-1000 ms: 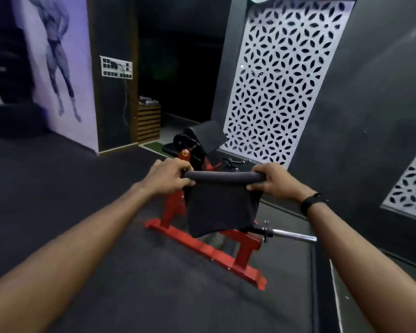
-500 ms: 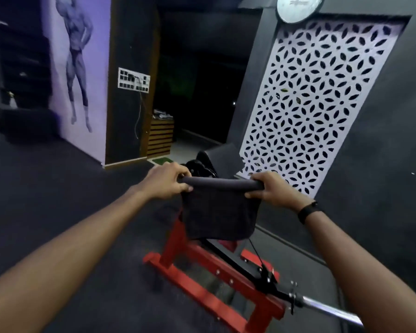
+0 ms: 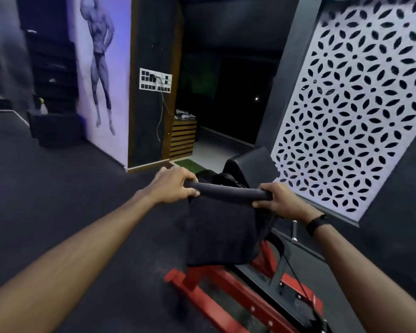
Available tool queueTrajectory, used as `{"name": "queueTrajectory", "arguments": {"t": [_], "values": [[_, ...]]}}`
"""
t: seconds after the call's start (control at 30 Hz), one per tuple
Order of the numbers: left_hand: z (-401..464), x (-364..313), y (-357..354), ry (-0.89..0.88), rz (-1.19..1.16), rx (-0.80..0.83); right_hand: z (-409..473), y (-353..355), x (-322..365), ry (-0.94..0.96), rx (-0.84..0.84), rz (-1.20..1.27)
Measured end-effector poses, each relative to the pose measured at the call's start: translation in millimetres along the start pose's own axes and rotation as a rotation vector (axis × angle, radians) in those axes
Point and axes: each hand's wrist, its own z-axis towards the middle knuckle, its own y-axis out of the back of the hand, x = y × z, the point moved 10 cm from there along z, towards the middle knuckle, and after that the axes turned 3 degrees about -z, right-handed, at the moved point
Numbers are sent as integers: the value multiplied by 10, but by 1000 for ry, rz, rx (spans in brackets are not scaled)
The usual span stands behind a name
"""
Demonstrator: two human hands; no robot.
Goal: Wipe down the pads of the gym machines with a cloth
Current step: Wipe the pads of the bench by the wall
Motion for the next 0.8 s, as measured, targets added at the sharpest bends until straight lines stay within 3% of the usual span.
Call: {"name": "queueTrajectory", "arguments": {"t": [0.5,0.8], "values": [[2196,1236,49,-18,152,-115,2737,-324,-752,69,-16,171],[2999,2366,-648,45,116,25,3822,-1172,-1195,37,42,118]]}}
